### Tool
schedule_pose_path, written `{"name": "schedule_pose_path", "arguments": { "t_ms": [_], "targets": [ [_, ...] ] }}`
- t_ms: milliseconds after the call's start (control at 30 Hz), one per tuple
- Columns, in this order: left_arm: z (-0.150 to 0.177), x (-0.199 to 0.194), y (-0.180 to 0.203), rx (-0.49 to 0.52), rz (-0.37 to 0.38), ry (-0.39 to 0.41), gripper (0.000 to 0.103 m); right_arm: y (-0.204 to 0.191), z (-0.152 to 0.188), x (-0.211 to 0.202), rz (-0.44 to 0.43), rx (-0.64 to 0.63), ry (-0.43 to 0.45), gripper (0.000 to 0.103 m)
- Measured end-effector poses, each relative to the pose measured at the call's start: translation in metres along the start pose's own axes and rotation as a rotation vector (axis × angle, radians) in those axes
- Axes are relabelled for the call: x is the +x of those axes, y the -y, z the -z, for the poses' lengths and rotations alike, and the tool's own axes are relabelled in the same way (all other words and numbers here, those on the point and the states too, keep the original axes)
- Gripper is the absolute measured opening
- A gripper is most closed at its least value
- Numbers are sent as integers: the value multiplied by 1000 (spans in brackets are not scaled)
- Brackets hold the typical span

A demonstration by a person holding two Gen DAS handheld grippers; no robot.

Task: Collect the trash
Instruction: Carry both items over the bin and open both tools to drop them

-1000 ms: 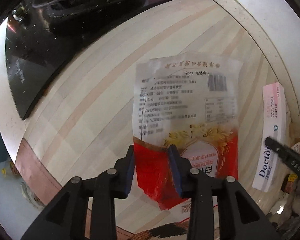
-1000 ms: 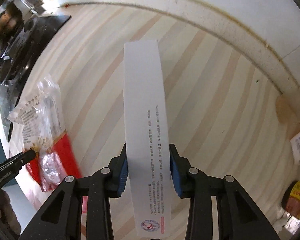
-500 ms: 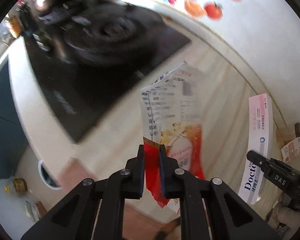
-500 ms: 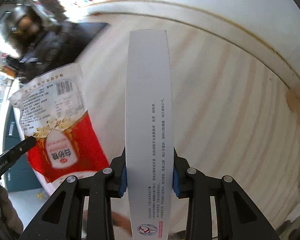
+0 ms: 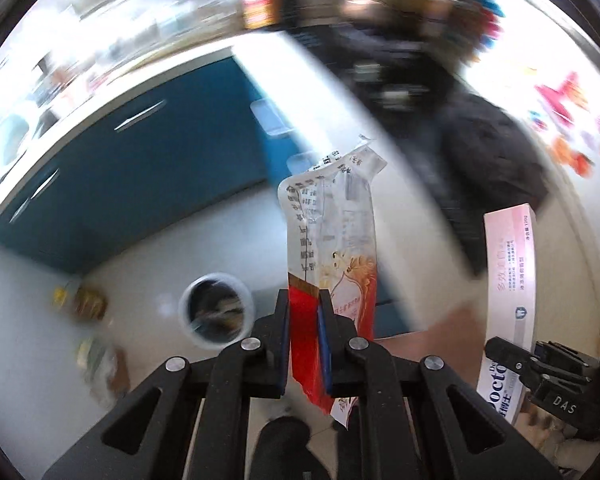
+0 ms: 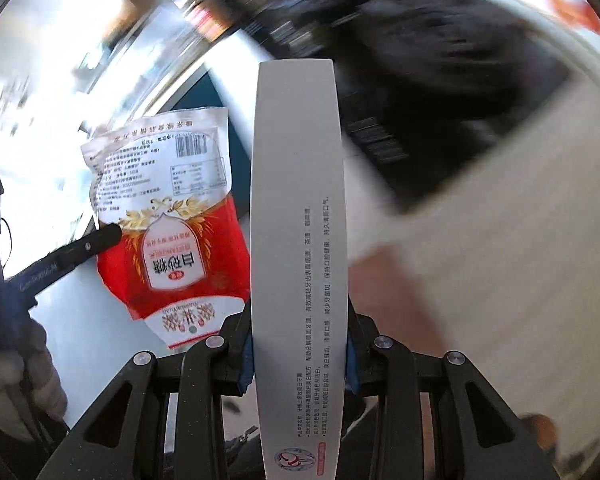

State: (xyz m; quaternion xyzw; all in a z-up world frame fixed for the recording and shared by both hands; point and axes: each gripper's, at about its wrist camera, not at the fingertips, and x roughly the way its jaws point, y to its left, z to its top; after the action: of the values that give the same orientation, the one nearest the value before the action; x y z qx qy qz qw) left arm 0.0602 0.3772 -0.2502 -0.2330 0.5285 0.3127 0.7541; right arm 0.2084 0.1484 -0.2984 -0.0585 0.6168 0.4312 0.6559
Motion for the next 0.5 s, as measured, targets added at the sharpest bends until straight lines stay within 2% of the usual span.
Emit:
{"name": "schedule_pose_path", "arguments": {
  "t_ms": [100,167,233,367,467,500],
  "targets": [
    [15,30,-73,-94,-62,-70,9,-55,6,66,-21,-88,-98,36],
    [31,67,-122,-155,-93,-138,9,-82,16,111,-25,-122,-161,36],
    [44,105,-150,-195,-113,-198,9,-104,26,168,-15,-147,-223,36],
    [74,224,-207,-267,-97,-354,9,-120,42,288,-14,-130,-347,36],
    [89,318,-235,-290,-69,-443,9,-116,55,391,-27,-77,-439,36],
    [94,342,-243,-295,-63,-464,9,-107,58,411,-29,-70,-455,36]
  ]
}}
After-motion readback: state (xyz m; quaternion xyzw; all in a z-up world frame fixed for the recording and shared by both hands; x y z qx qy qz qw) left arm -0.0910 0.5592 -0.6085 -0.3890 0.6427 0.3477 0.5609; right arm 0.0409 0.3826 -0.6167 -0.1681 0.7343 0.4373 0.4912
